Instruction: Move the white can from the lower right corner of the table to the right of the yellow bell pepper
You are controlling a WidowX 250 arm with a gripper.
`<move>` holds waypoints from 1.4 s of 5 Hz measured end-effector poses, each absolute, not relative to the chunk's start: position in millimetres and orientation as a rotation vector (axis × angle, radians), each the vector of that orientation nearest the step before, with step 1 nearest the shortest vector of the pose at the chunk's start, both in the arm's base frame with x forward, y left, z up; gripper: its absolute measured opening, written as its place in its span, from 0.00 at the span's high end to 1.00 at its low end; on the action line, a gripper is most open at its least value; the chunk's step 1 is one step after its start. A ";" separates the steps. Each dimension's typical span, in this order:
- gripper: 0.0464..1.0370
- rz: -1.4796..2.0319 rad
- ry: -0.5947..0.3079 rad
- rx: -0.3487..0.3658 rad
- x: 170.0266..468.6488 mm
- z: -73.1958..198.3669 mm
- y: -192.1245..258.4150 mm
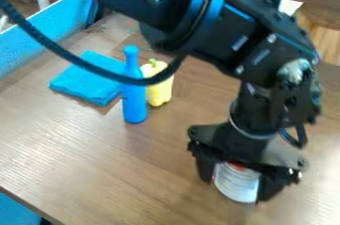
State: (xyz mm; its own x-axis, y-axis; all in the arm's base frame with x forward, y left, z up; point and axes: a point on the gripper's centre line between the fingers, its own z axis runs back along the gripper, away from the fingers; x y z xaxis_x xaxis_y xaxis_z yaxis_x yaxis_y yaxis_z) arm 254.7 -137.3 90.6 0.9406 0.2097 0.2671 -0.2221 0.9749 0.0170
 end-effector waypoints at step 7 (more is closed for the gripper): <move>0.04 0.336 -0.243 0.130 337.2 104.8 -79.6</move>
State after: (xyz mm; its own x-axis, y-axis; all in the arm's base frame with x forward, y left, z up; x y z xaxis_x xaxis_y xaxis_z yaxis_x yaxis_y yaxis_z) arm 337.2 -79.6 104.8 0.9154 0.3099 0.2568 -0.3409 0.9362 0.0856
